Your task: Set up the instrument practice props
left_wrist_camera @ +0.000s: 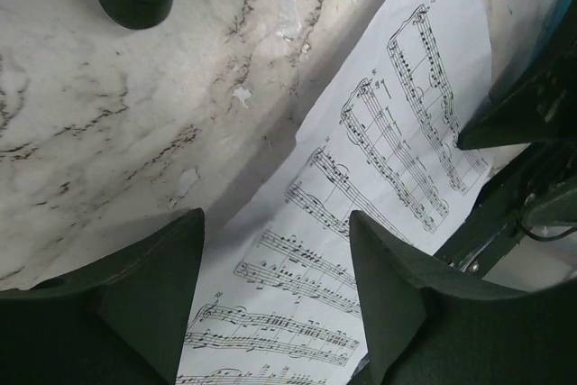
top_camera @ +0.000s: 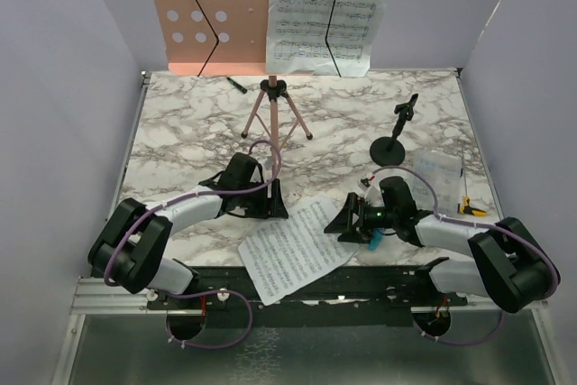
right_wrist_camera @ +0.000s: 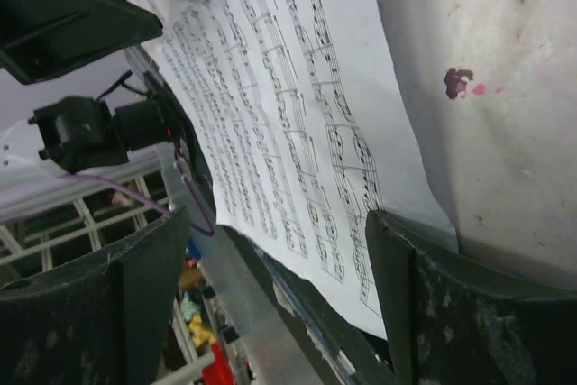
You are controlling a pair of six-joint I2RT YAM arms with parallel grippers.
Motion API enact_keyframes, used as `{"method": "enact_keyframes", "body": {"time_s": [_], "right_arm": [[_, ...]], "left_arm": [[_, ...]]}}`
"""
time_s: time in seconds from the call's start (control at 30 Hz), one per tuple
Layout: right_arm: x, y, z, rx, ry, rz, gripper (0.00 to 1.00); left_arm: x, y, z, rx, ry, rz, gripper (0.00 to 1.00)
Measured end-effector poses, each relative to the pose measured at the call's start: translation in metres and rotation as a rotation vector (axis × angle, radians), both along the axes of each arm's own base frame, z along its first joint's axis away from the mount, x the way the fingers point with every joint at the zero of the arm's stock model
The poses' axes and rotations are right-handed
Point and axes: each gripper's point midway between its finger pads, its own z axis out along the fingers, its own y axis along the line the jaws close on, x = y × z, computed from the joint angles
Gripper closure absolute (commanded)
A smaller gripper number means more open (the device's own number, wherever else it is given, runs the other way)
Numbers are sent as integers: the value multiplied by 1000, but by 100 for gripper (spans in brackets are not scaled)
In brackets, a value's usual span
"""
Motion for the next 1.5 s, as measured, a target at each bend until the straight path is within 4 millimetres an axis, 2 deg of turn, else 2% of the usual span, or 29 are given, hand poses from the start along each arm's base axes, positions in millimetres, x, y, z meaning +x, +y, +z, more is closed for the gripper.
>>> {"method": "enact_keyframes", "body": {"time_s": [0.07,0.27,0.43,0.57,0.63,0.77,0.83,0.93,1.07,1.17,1.33,1.5], "right_arm": [[-2,-1,-5,-3,28,1,17],[-1,1,-5,6,25,10,17],[0,2,-6,9,26,17,17],[2,3,-5,6,12,24,17],[4,3,-4,-4,5,29,17],[15,2,4,-42,-52,18,17],[24,0,16,-60,-106,4,17],[37,-1,45,-65,-219,-21,16],[50,-6,90,-56,-372,-74,15],[50,-12,116,-35,-464,-113,15],[47,-20,143,-1,-550,-169,15],[44,-25,162,31,-605,-206,15]], "left_arm": [[-5,-2,0,-12,18,-10,38],[-17,-5,-3,-27,58,-30,51],[-22,-7,-7,-20,77,-44,66],[-28,-9,-10,-13,85,-64,89],[-29,-9,-10,-11,83,-72,96],[-29,-10,-2,-20,60,-73,100],[-24,-10,10,-31,12,-61,100],[-15,-9,31,-56,-78,-37,100],[-1,-5,72,-103,-237,22,100],[6,-1,101,-148,-338,72,100],[11,8,150,-275,-488,186,100],[10,21,178,-409,-560,320,100]]}}
